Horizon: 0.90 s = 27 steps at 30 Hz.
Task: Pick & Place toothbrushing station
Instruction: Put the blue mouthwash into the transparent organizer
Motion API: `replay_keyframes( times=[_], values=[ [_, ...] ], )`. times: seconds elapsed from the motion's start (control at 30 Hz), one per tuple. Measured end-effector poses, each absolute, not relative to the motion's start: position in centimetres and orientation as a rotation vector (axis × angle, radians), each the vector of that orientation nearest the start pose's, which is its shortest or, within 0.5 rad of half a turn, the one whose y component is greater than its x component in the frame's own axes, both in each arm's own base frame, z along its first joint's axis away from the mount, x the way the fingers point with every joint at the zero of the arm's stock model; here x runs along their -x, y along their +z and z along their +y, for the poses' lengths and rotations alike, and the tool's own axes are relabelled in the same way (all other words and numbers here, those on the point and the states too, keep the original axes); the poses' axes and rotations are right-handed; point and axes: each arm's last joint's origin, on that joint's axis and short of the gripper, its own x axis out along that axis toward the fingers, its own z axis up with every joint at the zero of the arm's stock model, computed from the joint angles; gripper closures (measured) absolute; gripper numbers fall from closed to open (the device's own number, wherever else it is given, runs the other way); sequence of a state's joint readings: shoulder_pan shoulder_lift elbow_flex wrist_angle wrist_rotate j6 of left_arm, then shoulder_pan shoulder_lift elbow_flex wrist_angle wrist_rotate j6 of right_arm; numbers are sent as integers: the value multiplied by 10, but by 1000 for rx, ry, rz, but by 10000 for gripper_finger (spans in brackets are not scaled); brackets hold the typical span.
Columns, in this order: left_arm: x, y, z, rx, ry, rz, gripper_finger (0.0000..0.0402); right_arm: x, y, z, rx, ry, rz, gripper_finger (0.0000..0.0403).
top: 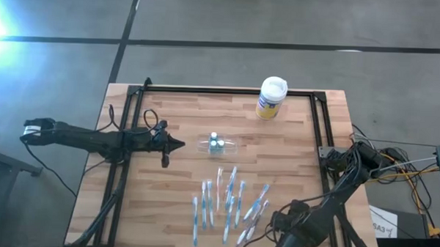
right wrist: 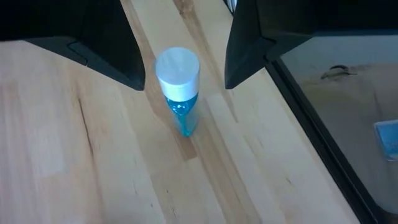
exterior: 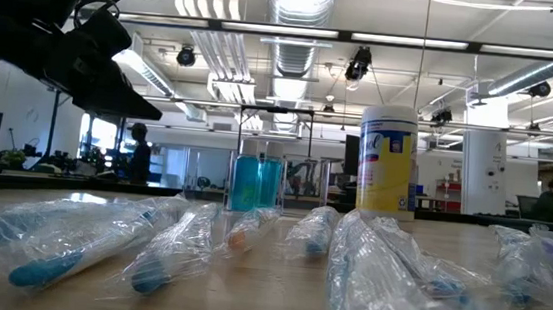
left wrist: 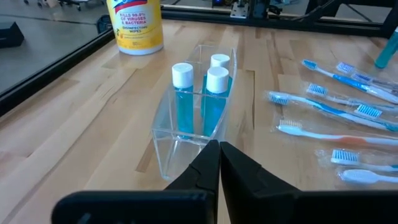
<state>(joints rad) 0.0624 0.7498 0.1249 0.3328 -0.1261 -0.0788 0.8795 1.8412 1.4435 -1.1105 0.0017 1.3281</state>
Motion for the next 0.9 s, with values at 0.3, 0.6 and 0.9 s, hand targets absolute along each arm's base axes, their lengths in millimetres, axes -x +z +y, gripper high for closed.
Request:
replay_keyframes(
  times=[0.3, 0.6, 0.9],
  values=[
    [-152, 161, 13, 69, 200, 290, 390, -220, 217, 266, -399, -305, 1511, 188],
    [-152, 160, 13, 69, 200, 292, 388, -218, 213, 265, -387, -305, 1522, 195],
    [-152, 160, 13, 69, 202, 291, 380, -218, 211, 264, -358, -288, 1532, 284]
  ],
)
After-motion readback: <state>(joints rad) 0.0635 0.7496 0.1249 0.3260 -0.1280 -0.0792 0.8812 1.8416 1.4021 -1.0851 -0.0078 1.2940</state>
